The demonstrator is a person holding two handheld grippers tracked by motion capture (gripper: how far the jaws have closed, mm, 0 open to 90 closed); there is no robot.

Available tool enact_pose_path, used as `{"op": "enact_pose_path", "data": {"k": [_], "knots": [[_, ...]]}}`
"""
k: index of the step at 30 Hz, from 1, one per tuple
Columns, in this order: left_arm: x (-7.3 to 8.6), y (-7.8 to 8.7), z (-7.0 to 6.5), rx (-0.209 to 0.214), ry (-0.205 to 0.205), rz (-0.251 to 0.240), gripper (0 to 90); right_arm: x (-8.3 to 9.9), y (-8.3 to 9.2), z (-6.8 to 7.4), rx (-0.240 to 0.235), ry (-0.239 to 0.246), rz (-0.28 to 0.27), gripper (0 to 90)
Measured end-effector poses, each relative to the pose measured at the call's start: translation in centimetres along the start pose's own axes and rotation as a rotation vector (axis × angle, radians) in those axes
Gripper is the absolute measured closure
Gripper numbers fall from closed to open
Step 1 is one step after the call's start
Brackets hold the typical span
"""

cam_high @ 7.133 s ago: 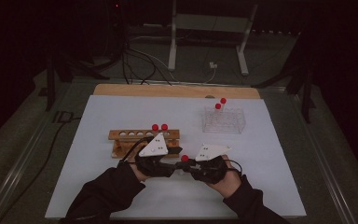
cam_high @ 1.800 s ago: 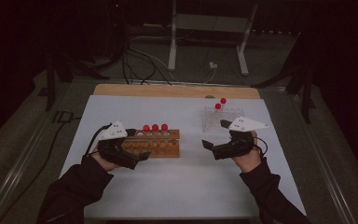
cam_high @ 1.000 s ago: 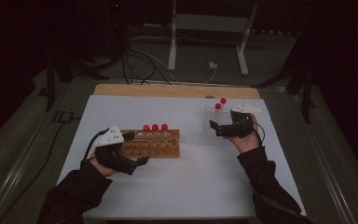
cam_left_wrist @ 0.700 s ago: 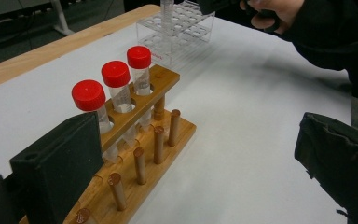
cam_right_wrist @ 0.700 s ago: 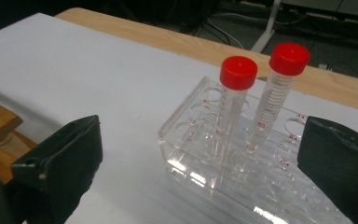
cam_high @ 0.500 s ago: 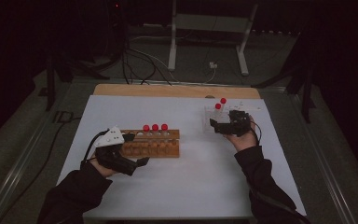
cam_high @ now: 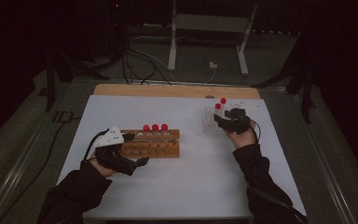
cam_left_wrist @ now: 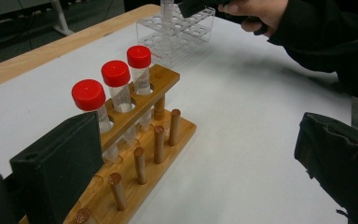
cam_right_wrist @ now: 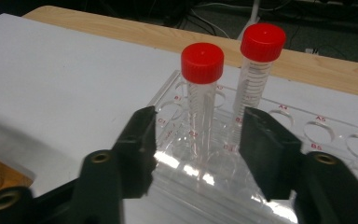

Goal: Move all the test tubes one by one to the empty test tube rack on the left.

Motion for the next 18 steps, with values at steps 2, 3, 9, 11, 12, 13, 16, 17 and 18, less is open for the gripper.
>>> {"op": "enact_pose_path", "data": {"k": [2,3,9,11,12,13,16,17,18], "knots": [[0.0,0.0,0.0,0.0,-0.001,0.001,1.6,-0.2,-0.3,-0.1,0.003,-0.003,0.006,51.1],[0.0,0.0,0.0,0.002,-0.001,0.001,1.6,-0.3,-0.5,-0.1,-0.001,0.002,0.013,52.3],[0.0,0.0,-0.1,0.004,-0.004,0.001,1.6,-0.6,-1.3,-0.1,-0.003,-0.001,0.029,58.9],[0.0,0.0,-0.1,0.005,-0.006,0.001,1.6,-0.7,-1.6,-0.2,-0.014,-0.007,0.032,60.9],[-0.1,0.0,-0.1,0.005,-0.007,0.001,1.6,-0.7,-1.7,-0.2,-0.019,-0.007,0.033,62.6],[-0.1,0.0,-0.2,0.004,-0.007,0.0,1.6,-0.8,-1.8,-0.2,-0.019,-0.006,0.035,63.7],[-0.1,0.1,-0.2,0.005,-0.01,0.0,1.6,-0.8,-2.1,-0.1,-0.014,-0.002,0.049,67.0],[-0.1,0.0,-0.2,0.004,-0.012,0.001,1.6,-0.9,-2.3,-0.1,-0.011,0.0,0.054,67.6],[-0.1,0.0,-0.2,0.007,-0.012,0.001,1.6,-0.9,-2.4,-0.1,-0.006,0.0,0.057,68.7]]}}
Point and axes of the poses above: each handheld gripper's, and its own axes: y roughly backward along the jaws, x roughly out of its underside, z roughly to its left, the point moved 6 cm from there along -y, roughly forward along the jaws, and after that the axes turned 11 degrees about z, right-handed, at the moved point
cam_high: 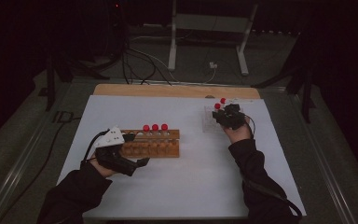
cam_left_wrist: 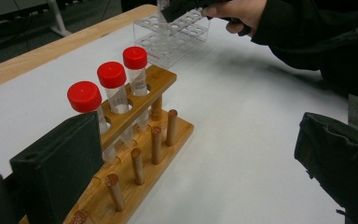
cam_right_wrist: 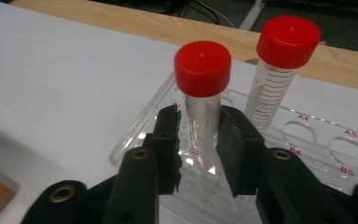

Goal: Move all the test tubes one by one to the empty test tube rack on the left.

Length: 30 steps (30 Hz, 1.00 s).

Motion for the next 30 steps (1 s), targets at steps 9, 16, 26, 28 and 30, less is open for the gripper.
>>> {"op": "enact_pose_path", "data": {"k": [9,16,26,28,30], "knots": [[0.0,-0.1,0.0,-0.001,-0.001,0.0,1.6,-0.2,-0.4,-0.2,0.033,0.007,0.012,73.5],[-0.1,0.0,0.0,-0.003,-0.002,-0.001,1.6,-0.3,-0.1,-0.2,0.037,0.019,0.017,74.3],[0.0,0.0,0.0,0.0,-0.001,-0.001,1.6,-1.2,1.4,0.0,0.041,0.039,-0.009,74.3],[0.0,0.0,0.0,0.0,-0.001,-0.001,1.6,-1.4,1.7,0.0,0.04,0.044,-0.018,74.3],[0.0,0.0,0.0,-0.001,0.003,-0.003,1.6,-1.6,2.1,0.1,0.04,0.054,-0.023,74.4]]}}
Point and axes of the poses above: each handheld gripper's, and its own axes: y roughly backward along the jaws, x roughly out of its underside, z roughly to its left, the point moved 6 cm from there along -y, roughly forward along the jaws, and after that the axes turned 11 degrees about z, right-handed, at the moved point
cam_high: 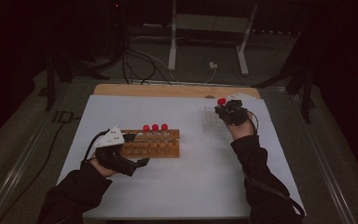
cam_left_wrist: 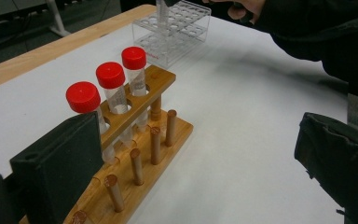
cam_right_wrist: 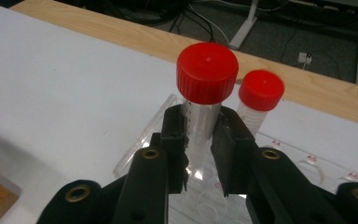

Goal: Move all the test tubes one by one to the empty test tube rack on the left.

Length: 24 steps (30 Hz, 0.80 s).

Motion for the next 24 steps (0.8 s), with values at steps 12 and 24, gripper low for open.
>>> {"op": "enact_pose_path", "data": {"k": [12,24], "knots": [[-0.3,0.1,-0.3,0.009,-0.004,-0.006,1.6,-1.3,2.6,0.5,0.002,0.037,-0.046,74.3],[-0.6,0.1,-0.7,0.015,-0.018,-0.003,1.6,-0.9,4.7,2.8,-0.053,0.111,-0.052,74.3]]}}
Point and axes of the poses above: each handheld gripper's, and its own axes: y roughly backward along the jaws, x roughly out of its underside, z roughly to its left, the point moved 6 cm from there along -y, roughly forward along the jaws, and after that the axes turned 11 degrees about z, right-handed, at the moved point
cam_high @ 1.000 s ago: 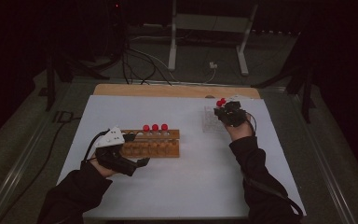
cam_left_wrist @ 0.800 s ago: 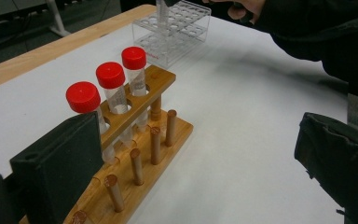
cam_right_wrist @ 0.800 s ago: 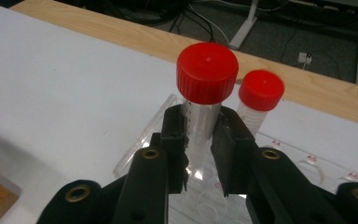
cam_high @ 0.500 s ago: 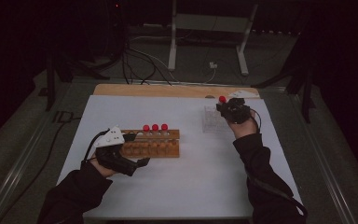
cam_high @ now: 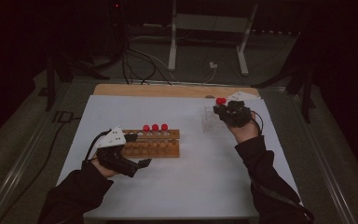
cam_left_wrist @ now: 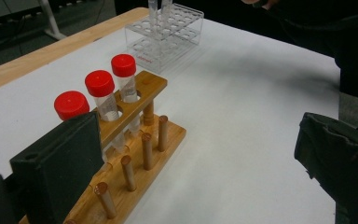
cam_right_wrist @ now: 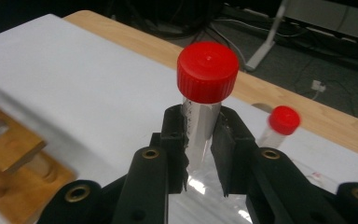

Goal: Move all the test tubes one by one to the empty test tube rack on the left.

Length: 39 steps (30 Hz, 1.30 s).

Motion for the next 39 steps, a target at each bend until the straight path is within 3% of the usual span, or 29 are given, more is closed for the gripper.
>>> {"op": "enact_pose_path", "data": {"k": [11,26,39], "knots": [[-0.4,-0.1,-0.2,0.001,0.002,-0.002,1.6,1.8,0.7,3.1,-0.078,0.066,0.027,74.3],[-1.0,-0.6,-1.0,0.021,-0.022,-0.01,1.7,3.7,1.4,9.5,-0.217,0.197,0.064,74.3],[-1.8,-1.4,-2.2,0.046,-0.053,-0.004,3.2,4.9,1.5,14.2,-0.33,0.293,0.099,74.3]]}}
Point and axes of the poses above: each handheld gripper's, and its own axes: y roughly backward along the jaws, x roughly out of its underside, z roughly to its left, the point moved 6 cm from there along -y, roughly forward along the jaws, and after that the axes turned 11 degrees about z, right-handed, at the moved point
